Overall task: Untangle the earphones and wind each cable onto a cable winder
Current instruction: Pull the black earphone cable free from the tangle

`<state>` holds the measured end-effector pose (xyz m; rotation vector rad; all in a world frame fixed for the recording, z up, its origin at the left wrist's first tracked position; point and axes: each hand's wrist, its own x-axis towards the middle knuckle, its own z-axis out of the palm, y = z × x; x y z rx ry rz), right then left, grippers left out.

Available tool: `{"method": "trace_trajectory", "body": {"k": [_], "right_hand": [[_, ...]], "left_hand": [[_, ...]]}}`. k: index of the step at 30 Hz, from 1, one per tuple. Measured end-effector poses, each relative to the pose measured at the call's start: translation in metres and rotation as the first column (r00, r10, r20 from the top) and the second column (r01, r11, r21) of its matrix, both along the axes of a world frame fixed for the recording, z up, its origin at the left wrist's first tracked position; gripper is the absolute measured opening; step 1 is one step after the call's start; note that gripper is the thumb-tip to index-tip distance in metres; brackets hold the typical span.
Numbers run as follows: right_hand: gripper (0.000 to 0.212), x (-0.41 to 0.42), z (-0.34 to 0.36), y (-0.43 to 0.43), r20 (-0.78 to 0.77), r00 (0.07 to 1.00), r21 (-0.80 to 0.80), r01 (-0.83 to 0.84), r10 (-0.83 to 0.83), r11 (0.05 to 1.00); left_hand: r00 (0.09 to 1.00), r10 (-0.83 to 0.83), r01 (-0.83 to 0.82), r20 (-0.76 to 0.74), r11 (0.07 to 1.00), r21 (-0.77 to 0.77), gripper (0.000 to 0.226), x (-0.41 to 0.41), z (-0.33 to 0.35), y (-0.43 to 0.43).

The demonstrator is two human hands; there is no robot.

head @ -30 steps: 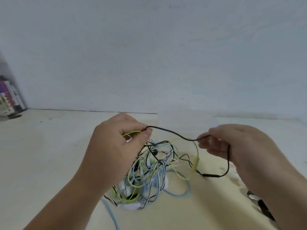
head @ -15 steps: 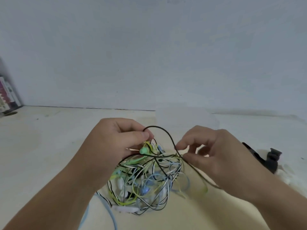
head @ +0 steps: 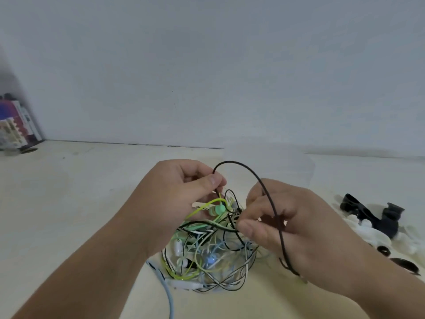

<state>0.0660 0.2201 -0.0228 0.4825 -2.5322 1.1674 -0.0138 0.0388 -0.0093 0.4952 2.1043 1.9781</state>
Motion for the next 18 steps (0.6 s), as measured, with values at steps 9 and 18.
{"method": "trace_trajectory", "body": {"k": [9, 18], "right_hand": [[0.016, -0.002, -0.001, 0.001, -0.084, 0.961, -0.048, 0.261, -0.264, 0.964], [0.011, -0.005, 0.010, 0.015, 0.147, 0.981, -0.895, 0.077, 0.129, 0.439]], "left_hand": [[0.979, 0.029, -0.067, -0.203, 0.981, -0.184, 0.021, -0.004, 0.001, -0.008], [0.957, 0.220, -0.249, -0.191, 0.958, -0.141, 0.021, -0.012, 0.002, -0.013]]}}
